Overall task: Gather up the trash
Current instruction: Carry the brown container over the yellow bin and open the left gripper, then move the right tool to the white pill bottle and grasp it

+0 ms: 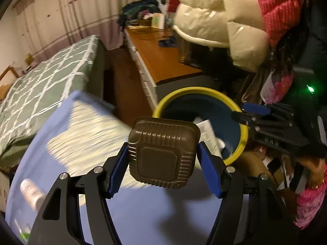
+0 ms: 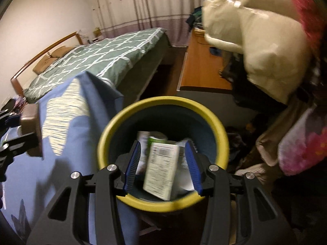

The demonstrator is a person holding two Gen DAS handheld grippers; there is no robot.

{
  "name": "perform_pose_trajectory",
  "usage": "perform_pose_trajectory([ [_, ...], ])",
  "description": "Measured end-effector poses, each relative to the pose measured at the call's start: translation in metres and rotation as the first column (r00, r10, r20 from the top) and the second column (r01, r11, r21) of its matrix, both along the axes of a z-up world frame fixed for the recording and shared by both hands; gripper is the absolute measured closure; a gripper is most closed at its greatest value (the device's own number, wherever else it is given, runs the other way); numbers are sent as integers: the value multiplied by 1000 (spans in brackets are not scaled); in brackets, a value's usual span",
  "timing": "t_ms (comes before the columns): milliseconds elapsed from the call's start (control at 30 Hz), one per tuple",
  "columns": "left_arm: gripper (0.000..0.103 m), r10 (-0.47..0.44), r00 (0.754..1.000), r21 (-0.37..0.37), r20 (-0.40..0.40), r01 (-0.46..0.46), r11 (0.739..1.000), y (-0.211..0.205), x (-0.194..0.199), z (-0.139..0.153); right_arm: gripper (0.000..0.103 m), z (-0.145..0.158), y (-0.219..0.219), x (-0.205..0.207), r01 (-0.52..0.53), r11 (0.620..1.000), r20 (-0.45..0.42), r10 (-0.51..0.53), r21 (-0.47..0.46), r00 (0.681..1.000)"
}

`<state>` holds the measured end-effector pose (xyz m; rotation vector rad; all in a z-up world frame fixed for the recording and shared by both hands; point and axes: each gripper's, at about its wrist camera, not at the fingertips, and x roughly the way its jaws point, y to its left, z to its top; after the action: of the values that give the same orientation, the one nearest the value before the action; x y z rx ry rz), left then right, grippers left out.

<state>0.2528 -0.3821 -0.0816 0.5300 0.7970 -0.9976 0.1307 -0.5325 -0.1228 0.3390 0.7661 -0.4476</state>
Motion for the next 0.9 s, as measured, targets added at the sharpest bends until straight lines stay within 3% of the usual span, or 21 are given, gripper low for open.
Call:
perform_pose_trajectory([
  [267,35,-29,999,48,-27,30,998,-76,-1,-28,59,-3,-26,-31,63,998,4,-63,-2,998],
  [367,16,-1,999,53,-32,3,999,-85,2,-36,57,-2,-32,-40,91,996,5,-91,-10,996],
  [467,16,33,999,24,-39,-32,999,-82,6,-33,56,-3,-36,-44,105,994,8,-105,-7,994],
  [700,13,138,990,-115,-26,-140,983,2,2,4,56,-2,-27,-41,73,997,16,-73,-1,997],
  [800,12,239,970,-188,-34,-241,952,67,2,16,56,2,-14,-29,21,1000,30,-21,10,999],
  [900,12,373,928,-228,-28,-369,901,141,2,18,56,7,1,-17,-15,1000,30,15,-9,999],
])
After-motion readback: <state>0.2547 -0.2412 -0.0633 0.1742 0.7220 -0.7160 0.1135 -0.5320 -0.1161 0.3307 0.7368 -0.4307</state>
